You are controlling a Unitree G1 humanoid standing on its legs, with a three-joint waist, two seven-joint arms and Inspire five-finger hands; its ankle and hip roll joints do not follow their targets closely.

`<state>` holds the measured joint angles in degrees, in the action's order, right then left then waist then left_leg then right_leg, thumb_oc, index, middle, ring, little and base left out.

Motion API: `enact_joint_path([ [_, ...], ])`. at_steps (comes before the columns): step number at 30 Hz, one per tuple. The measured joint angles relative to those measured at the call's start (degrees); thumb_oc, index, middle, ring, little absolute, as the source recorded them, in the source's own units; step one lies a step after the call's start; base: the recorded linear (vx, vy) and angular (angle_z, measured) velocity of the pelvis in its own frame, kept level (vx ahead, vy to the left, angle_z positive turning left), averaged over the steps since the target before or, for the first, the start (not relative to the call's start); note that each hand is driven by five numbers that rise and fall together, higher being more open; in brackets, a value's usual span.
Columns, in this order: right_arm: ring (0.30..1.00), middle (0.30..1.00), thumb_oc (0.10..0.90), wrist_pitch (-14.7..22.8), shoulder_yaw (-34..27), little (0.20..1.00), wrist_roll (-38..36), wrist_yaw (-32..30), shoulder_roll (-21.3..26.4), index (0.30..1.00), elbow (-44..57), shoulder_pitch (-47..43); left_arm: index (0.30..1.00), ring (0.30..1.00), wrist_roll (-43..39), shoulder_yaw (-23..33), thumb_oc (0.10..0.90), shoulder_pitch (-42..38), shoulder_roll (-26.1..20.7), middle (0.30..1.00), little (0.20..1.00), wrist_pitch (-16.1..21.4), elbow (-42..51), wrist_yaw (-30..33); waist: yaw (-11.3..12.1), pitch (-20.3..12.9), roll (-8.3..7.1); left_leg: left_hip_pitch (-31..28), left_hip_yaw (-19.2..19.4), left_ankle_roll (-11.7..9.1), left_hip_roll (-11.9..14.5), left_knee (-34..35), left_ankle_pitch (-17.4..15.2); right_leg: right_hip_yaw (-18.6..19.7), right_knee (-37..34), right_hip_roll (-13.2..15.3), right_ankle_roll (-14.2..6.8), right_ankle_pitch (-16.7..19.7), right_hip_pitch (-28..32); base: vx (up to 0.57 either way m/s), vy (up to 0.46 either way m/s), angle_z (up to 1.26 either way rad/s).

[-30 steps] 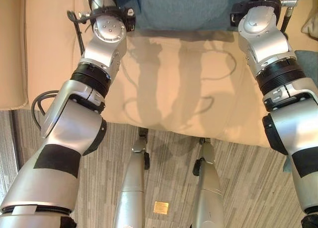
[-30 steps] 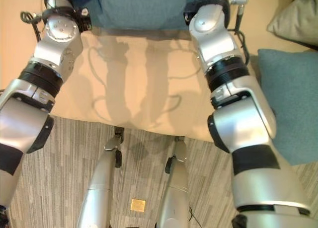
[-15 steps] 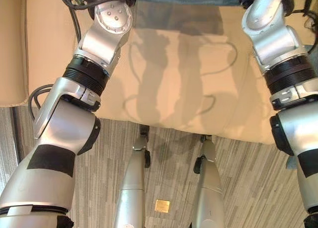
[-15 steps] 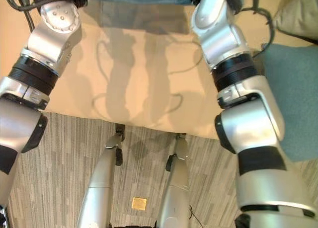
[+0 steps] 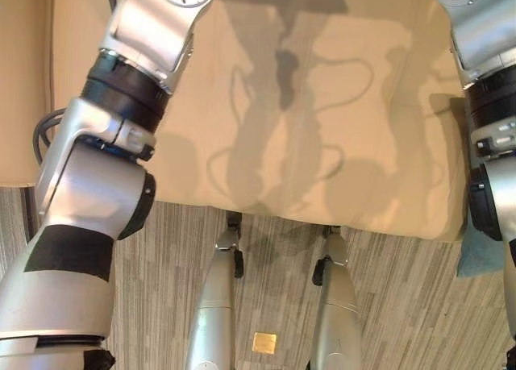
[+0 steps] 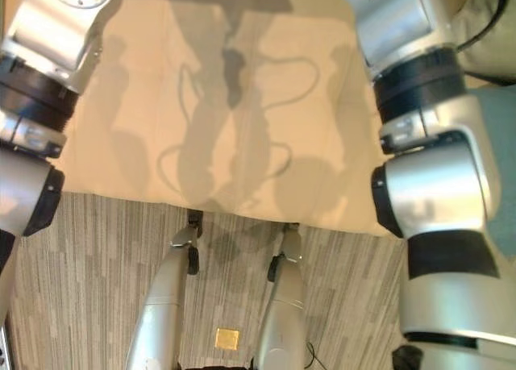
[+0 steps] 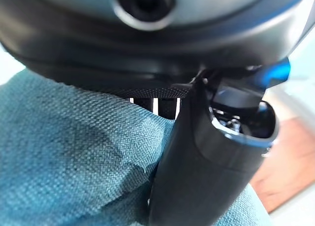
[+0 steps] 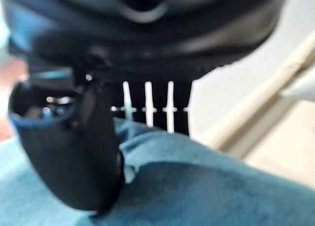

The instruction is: Pick up all the scattered cushions and arrange them neatly on the sofa.

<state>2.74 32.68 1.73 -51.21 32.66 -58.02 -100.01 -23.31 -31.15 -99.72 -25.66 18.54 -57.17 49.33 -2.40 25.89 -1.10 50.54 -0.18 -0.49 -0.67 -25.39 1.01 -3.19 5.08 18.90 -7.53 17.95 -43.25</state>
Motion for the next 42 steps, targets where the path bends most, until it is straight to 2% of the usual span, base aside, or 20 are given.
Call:
enact_joint_path([
  [1,0.3,0.3,0.4,-0.06,1.14,0.3,-1.2,1.04,-0.88,0.3,-2.23,-0.04,0.3,0.3,-1.91,-0.07,0.4,-0.13,0.12,0.3,0.3,-0.26,-3.04,-2.34,-0.21,-2.57,-0.77,3.25,0.62,-0.15,-0.12,-1.84,-0.36,0.34,-0.21,0.15,-1.36,-3.62,-2.47,-0.01,0.015,-0.2],
  [3,0.3,0.3,0.4,0.0,1.67,0.3,-2.74,2.86,-1.76,0.3,-3.93,-0.62,0.3,0.3,-4.93,0.38,0.4,-0.57,0.15,0.3,0.3,-1.05,-5.05,-5.39,-0.24,-2.67,-0.73,5.94,1.22,0.05,1.57,-1.8,0.31,0.43,-0.95,-0.65,-2.25,-4.59,-4.75,-0.01,0.017,-0.18],
  [5,0.3,0.3,0.4,-0.37,1.95,0.3,-4.58,4.88,-3.36,0.3,-8.08,-0.6,0.3,0.3,-6.71,-0.19,0.4,-0.47,1.7,0.3,0.3,-2.93,-9.06,-8.53,-0.39,-2.5,-0.8,7.23,0.89,-0.41,0.67,-1.89,0.58,1.24,0.08,-0.98,-0.68,-1.89,-6.31,-0.01,0.008,0.03],
  [9,0.3,0.3,0.4,-1.26,2.07,0.3,-7.63,8.3,-6.2,0.3,-10.4,-0.4,0.3,0.3,-8.09,0.46,0.4,0.61,2.08,0.3,0.3,-6.02,-13.52,-11.65,-0.35,0.36,-0.89,7.23,1.06,-0.82,0.92,-0.93,0.88,1.79,-1.8,-1.37,-1.06,0.37,-6.39,0.0,0.006,-0.04],
  [11,0.3,0.3,0.4,-1.51,2.46,0.3,-8.34,8.64,-6.23,0.3,-10.8,-0.55,0.3,0.3,-8.13,0.49,0.4,0.49,2.04,0.3,0.3,-6.44,-13.96,-12.77,-0.18,3.66,-0.94,4.73,1.35,-0.81,1.01,-0.54,0.89,1.84,-1.74,-1.33,0.02,1.25,-4.37,0.0,-0.005,-0.07],
  [14,0.3,0.3,0.4,-2.24,3.99,0.3,-10.09,10.71,-7.22,0.3,-13.4,-0.45,0.3,0.3,-8.82,0.51,0.4,0.71,2.46,0.3,0.3,-7.73,-16.35,-14.87,-0.18,3.94,-1.02,2.01,1.82,-0.8,0.8,0.32,0.88,1.82,-1.79,-1.08,1.2,2.22,-2.49,0.0,-0.001,-0.05],
  [15,0.3,0.3,0.4,-2.46,4.09,0.3,-10.77,11.15,-7.31,0.3,-13.59,-0.42,0.345,0.345,-9.14,0.46,0.43,0.71,2.61,0.345,0.345,-7.88,-16.66,-15.15,-0.1,3.93,-1.03,1.14,1.95,-0.76,0.76,0.52,0.86,1.78,-1.83,-1.05,1.58,2.53,-1.72,0.0,0.0,0.0],
  [16,0.399,0.399,0.466,-2.46,4.03,0.399,-11.32,11.2,-7.35,0.399,-13.62,-0.43,0.575,0.575,-9.31,0.47,0.584,0.64,2.65,0.575,0.575,-7.9,-16.75,-15.23,-0.06,3.88,-1.04,0.89,1.97,-0.69,0.76,0.53,0.81,1.75,-1.78,-1.07,1.75,2.67,-1.53,0.0,0.0,0.0],
  [17,0.9,0.9,0.8,-2.46,4.07,0.9,-12.37,11.26,-7.22,0.9,-13.62,-0.67,0.9,0.9,-9.39,0.35,0.8,0.17,2.61,0.9,0.9,-7.91,-16.74,-15.43,0.13,3.85,-1.04,0.42,2.08,-0.23,0.85,0.54,0.51,1.68,-1.07,-1.11,1.78,2.69,-1.43,0.01,-0.039,0.02],
  [22,0.9,0.9,0.8,-2.45,4.51,0.9,-19.1,15.1,-6.86,0.9,-16.02,-1.49,0.9,0.9,-10.56,-0.18,0.8,-0.69,1.25,0.9,0.9,-9.0,-16.93,-17.72,0.21,3.85,-1.04,2.14,2.15,0.43,0.73,-1.69,0.37,0.95,-0.92,-1.03,2.7,3.02,-1.83,0.01,-0.01,0.02],
  [23,0.9,0.9,0.8,-2.46,4.44,0.9,-21.01,15.97,-6.84,0.9,-16.12,-1.48,0.9,0.9,-11.79,-0.13,0.8,-0.71,0.5,0.9,0.9,-9.01,-16.86,-17.97,-0.06,3.86,-1.05,3.1,2.18,0.57,0.62,-2.67,0.26,0.31,-1.19,-0.83,3.75,0.94,-1.85,0.0,0.0,0.0],
  [26,0.9,0.9,0.8,-2.47,4.36,0.9,-23.76,17.74,-6.99,0.9,-16.12,-0.99,0.9,0.9,-16.05,0.06,0.8,-0.64,-1.09,0.9,0.9,-9.17,-16.76,-19.12,-0.11,3.85,-1.05,4.41,2.2,0.72,0.68,-3.24,0.53,0.25,-2.86,-0.91,0.66,-3.49,-2.04,0.01,0.002,-0.05],
  [27,0.9,0.9,0.8,-2.44,4.35,0.9,-23.88,17.96,-6.96,0.9,-15.97,-1.03,0.9,0.9,-17.6,0.48,0.8,-0.68,-1.54,0.9,0.9,-9.17,-16.32,-19.79,0.03,3.85,-1.05,4.63,2.7,1.25,1.97,-2.5,0.91,0.34,-2.44,-1.15,-0.45,-4.74,-2.59,0.02,0.009,-0.14],
  [29,0.9,0.9,0.8,-2.36,4.26,0.9,-24.04,18.49,-6.93,0.9,-15.73,-1.06,0.9,0.9,-19.76,0.48,0.8,-0.51,-2.76,0.9,0.9,-9.15,-14.17,-21.0,-0.02,3.85,-1.06,4.89,2.39,0.78,1.68,-2.1,1.29,0.8,1.64,-1.85,1.64,-3.52,-3.93,-0.02,0.012,0.02],
  [30,0.9,0.9,0.8,-2.37,3.75,0.9,-24.66,18.87,-6.8,0.9,-15.66,-1.09,0.9,0.9,-20.68,0.47,0.8,-0.57,-3.36,0.9,0.9,-9.11,-13.52,-21.6,0.22,3.85,-1.06,4.78,1.98,0.59,1.11,-1.83,1.39,1.27,0.51,-1.9,0.64,-2.04,-3.45,-0.07,0.013,0.12],
  [34,0.9,0.9,0.8,-2.31,2.77,0.9,-25.94,19.81,-5.58,0.9,-12.34,0.34,0.9,0.9,-22.94,1.39,0.8,0.9,-8.39,0.9,0.9,-8.22,-8.44,-21.75,0.24,3.85,-1.06,3.63,2.14,0.31,1.02,-0.53,1.66,1.26,-0.85,-1.95,1.1,-0.38,-2.52,0.0,0.01,0.01],
  [38,0.9,0.9,0.8,-1.79,-4.51,0.9,-27.3,17.24,-1.44,0.9,-1.87,9.99,0.9,0.9,-26.27,9.01,0.8,5.85,-13.13,0.9,0.9,-6.22,-4.12,-20.8,1.18,3.41,-1.01,-1.59,2.85,0.51,0.81,1.56,1.49,1.78,-1.39,-1.71,2.38,0.64,1.16,0.04,0.008,-0.07],
  [39,0.9,0.9,0.8,-0.76,-5.33,0.9,-26.18,14.98,-0.8,0.9,0.34,13.02,0.9,0.9,-26.17,11.33,0.8,9.18,-14.34,0.9,0.9,-5.21,-1.84,-19.23,1.46,0.63,-0.82,-0.49,2.83,0.51,0.75,1.49,0.58,1.6,-1.2,-1.74,2.22,0.3,-0.11,0.05,0.01,-0.05],
  [40,0.9,0.9,0.8,-0.35,-8.73,0.9,-23.62,11.79,0.47,0.9,6.98,17.79,0.9,0.9,-25.7,15.45,0.8,14.06,-15.33,0.9,0.9,-3.48,4.39,-17.5,1.45,-1.74,-0.93,1.42,2.89,0.51,0.44,0.52,0.05,1.46,-1.28,-1.27,2.03,-2.88,-1.28,0.05,0.014,-0.01],
  [42,0.9,0.9,0.8,0.33,-16.01,0.9,-15.53,6.01,3.97,0.9,18.02,23.25,0.9,0.9,-19.31,23.7,0.8,21.63,-16.87,0.9,0.9,2.48,12.31,-13.47,1.69,-1.82,-0.53,2.55,2.88,0.32,0.66,0.11,-0.25,1.49,-1.34,-1.37,1.04,-3.07,-2.11,0.04,0.001,0.06],
])
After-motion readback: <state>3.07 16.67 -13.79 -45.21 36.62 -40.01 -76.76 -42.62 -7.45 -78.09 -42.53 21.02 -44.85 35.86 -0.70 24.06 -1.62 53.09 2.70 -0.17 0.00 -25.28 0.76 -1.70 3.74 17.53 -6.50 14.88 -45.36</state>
